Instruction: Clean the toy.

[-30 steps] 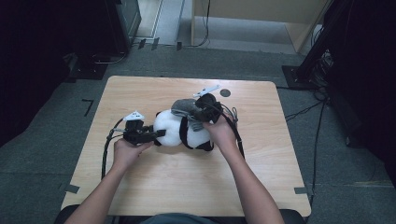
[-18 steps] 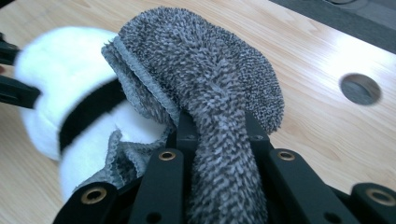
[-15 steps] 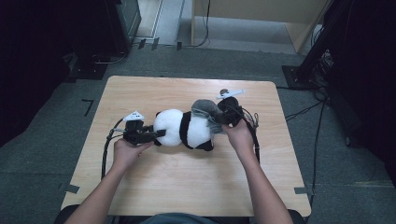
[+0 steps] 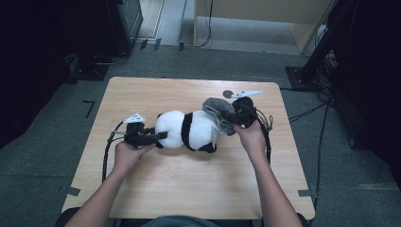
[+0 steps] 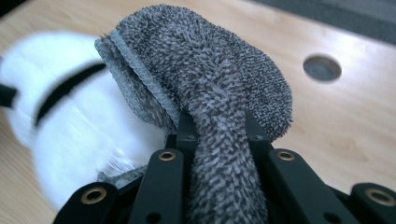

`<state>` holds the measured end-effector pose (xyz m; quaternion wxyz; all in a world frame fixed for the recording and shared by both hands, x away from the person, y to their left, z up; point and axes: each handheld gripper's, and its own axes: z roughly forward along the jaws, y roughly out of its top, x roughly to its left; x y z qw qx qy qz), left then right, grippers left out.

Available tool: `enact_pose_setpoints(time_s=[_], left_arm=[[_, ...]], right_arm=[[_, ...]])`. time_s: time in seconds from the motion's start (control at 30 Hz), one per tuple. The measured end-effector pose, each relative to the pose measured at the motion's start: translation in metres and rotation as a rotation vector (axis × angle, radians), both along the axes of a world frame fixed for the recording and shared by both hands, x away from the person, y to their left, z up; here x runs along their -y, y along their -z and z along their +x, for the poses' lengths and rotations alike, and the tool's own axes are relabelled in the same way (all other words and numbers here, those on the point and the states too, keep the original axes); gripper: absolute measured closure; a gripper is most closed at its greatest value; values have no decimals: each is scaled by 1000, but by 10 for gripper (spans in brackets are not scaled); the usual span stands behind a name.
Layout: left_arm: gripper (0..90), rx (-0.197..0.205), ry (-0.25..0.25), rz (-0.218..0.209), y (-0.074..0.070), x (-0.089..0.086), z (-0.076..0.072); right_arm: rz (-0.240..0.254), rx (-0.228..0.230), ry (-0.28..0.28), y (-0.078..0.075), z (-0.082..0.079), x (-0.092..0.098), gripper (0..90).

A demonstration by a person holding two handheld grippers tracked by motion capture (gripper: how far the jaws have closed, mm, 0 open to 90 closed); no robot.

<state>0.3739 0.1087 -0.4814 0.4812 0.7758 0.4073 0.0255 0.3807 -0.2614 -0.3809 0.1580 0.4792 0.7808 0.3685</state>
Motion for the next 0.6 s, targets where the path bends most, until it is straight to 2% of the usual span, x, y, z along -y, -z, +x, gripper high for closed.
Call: enact_pose_setpoints(time_s=[0.13,0.23,0.4,0.6], left_arm=[[517,4,1,1,0,0,0],[513,-2,1,-16,0,-1,0],[515,8,0,-11,-1,0,-1],[515,24,-3,3,-3,2,-2]], right_arm=[[4,34,-36,-17,2,-18,760],[-4,40,-78,-21,6,-42,760],[-21,20,-144,-15,17,-87,760],[-21,-14,-197,-6,24,-131,760]])
